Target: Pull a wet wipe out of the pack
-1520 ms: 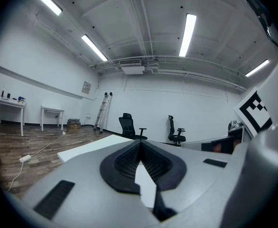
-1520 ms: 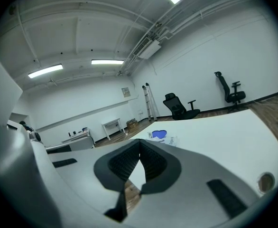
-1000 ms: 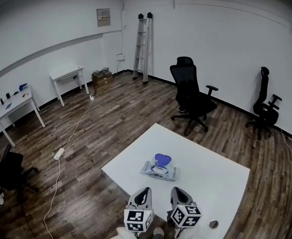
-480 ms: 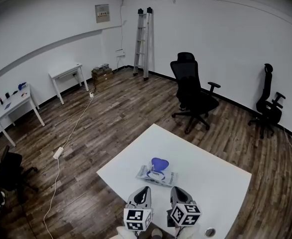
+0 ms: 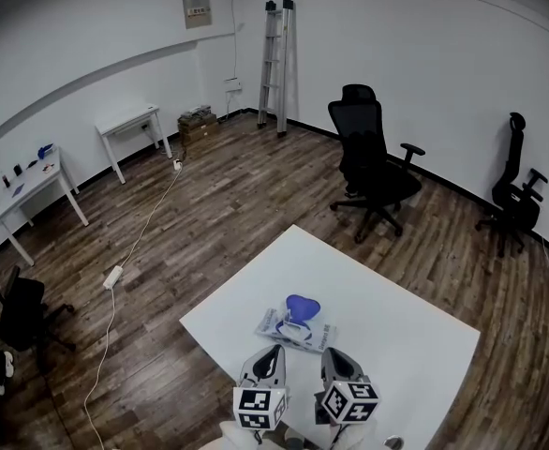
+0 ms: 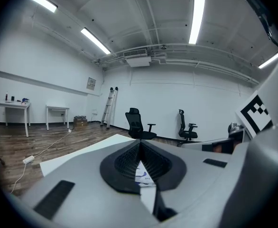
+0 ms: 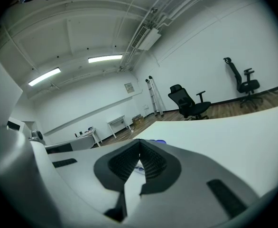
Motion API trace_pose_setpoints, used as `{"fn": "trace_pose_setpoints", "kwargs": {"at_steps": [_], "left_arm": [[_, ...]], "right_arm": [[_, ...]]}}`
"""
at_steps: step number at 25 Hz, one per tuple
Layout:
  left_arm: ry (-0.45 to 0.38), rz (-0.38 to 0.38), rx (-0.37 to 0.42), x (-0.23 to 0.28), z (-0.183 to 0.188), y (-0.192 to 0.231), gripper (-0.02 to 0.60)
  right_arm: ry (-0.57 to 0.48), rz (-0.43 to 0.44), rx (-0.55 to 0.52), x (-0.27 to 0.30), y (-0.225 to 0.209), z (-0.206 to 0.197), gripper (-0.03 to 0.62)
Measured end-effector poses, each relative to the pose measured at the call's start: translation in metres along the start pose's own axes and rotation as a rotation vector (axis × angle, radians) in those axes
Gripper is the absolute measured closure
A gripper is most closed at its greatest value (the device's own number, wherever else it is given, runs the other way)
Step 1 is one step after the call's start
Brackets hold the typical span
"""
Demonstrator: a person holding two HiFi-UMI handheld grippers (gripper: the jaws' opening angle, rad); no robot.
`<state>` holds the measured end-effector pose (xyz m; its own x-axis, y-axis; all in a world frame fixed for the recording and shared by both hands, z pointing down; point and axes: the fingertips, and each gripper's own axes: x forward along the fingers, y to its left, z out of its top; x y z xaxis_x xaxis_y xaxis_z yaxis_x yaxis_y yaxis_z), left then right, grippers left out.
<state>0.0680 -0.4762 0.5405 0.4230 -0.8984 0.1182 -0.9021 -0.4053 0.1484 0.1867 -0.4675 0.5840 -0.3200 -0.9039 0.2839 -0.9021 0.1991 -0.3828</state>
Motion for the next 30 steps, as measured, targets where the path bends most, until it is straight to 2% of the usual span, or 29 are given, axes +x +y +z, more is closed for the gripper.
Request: {"fn": "trace_pose_setpoints", "kwargs": {"at_steps": [11,17,22,30], "left_arm": [[0.018,0.021,-0.011,0.004,-0.003,0.025,0.583],[0.026,0.032,-0.014,0.007,-0.004,0.039,0.583],[0.047,0.04,-0.025,0.008,-0.013,0.045,0.583],[0.068,0.051,-0.043,0.014,-0.022,0.059,0.583]], "right_arm": [[0.034,0.053,-0.007,0.024,0.018,-0.011,0.585],[0.067,0.033,-0.031,0.035,0.017,-0.022,0.583],[0.102,0.043,-0.044,0.044,0.018,-0.033,0.542],[0.159,0.036,-0.067,0.071,0.015,-0.049,0.513]]}}
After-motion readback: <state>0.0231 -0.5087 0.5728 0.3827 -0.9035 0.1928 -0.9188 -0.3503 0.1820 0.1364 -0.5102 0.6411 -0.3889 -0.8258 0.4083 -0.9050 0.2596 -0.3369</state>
